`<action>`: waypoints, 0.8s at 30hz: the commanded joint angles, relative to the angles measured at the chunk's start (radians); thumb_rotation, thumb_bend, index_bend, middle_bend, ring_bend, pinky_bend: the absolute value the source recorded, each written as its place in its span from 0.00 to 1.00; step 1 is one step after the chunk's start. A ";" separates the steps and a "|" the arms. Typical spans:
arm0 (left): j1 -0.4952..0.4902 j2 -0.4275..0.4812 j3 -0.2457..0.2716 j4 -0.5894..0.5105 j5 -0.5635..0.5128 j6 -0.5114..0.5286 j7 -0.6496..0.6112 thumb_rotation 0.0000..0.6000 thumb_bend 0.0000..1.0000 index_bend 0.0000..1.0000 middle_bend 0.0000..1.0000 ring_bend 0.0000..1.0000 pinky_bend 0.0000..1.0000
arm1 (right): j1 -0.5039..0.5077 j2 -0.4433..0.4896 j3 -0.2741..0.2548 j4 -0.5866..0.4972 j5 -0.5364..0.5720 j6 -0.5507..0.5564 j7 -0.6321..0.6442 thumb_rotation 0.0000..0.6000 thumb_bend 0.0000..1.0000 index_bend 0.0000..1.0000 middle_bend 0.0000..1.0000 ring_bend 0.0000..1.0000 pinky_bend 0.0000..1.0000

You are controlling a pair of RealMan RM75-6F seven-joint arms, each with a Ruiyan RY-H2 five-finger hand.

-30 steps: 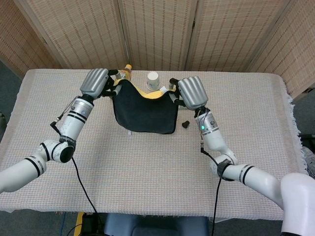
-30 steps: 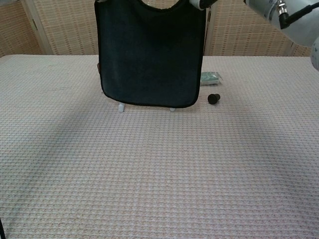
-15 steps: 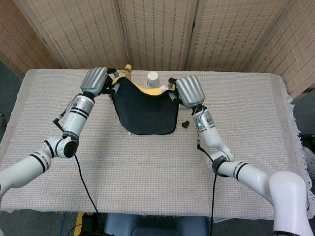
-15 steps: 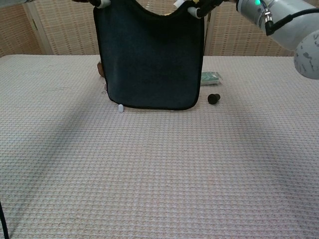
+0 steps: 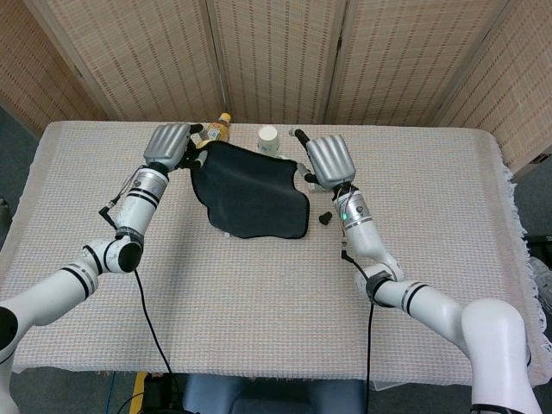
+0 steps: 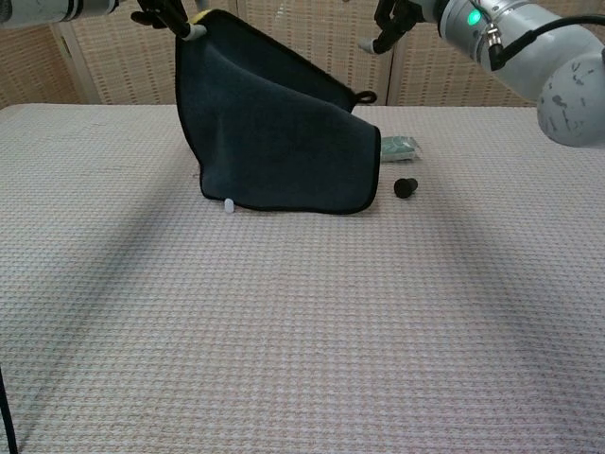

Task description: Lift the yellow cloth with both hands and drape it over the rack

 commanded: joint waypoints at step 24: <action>0.213 0.197 0.076 -0.433 -0.024 0.197 0.021 1.00 0.23 0.00 0.19 0.12 0.36 | -0.219 0.292 -0.139 -0.392 -0.076 0.105 -0.030 1.00 0.23 0.08 0.81 1.00 1.00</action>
